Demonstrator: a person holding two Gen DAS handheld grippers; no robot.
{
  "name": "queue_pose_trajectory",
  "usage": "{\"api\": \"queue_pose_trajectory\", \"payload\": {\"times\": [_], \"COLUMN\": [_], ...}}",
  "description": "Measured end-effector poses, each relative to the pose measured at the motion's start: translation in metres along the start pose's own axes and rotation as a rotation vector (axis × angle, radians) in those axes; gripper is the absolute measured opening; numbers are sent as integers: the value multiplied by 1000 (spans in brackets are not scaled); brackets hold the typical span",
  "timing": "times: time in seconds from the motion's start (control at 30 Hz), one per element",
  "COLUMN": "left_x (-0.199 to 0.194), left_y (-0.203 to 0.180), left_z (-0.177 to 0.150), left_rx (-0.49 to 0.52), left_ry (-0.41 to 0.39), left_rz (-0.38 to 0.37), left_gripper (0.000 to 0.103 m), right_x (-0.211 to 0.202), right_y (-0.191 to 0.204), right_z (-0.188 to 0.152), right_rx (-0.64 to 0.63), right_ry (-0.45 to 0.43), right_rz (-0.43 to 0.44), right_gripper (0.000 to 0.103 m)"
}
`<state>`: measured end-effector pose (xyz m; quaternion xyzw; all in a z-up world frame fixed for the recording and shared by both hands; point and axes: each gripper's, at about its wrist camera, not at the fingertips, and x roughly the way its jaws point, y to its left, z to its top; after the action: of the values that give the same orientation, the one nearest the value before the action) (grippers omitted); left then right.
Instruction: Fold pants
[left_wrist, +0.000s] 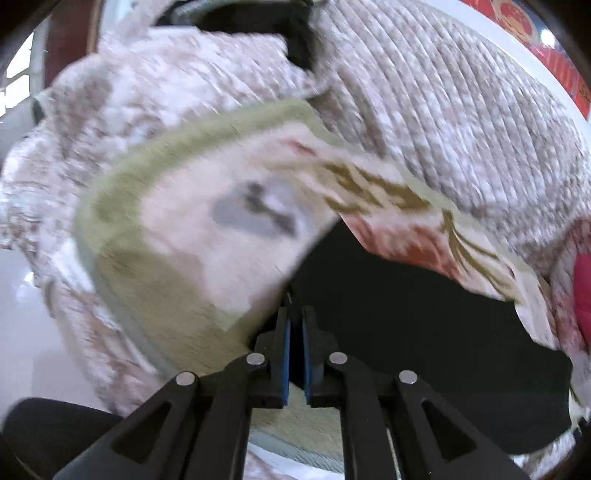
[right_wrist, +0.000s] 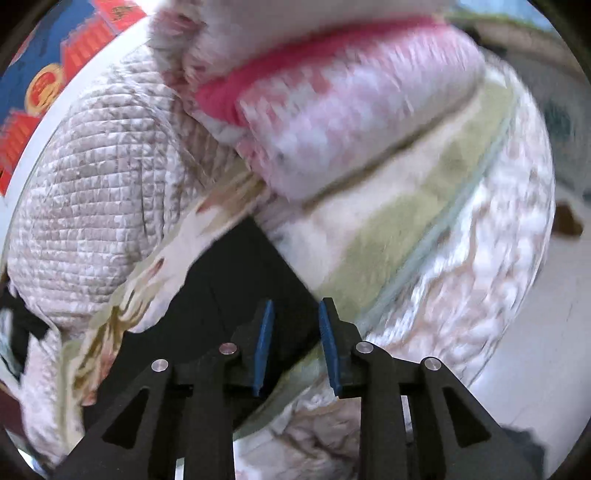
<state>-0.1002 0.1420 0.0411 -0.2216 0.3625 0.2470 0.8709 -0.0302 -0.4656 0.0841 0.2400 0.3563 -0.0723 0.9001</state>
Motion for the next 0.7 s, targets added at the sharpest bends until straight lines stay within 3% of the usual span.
{"api": "queue_pose_trajectory", "payload": {"times": [0.1,0.23,0.3,0.4,0.47,0.57,0.67,0.7], "left_x": [-11,-7,2,15,26,58,89,90], "left_y": [-9,-48,-74,-112,-126,-130,-116,-110], "left_z": [8,14,16,18,19,20,15,17], "left_rx": [28,131,201,314,351,338,307,275], "left_ry": [-56,-22,20,35,22,81,136,118], "left_rz": [3,-132,-213,-264,-251,-208,-98,-112], "left_gripper": [10,11,18,18,18,18,19,19], "right_x": [4,44,66,88,102,127,149,148], "right_y": [35,76,92,107,117,113,99,100], "right_z": [2,-6,-6,-1,8,20,23,22], "right_rx": [-189,-394,-470,-529,-547,-537,-466,-465], "right_ry": [-27,86,119,133,122,106,161,153], "right_rz": [30,104,99,97,65,-20,-20,-25], "right_gripper": [31,36,36,36,36,35,31,31]}}
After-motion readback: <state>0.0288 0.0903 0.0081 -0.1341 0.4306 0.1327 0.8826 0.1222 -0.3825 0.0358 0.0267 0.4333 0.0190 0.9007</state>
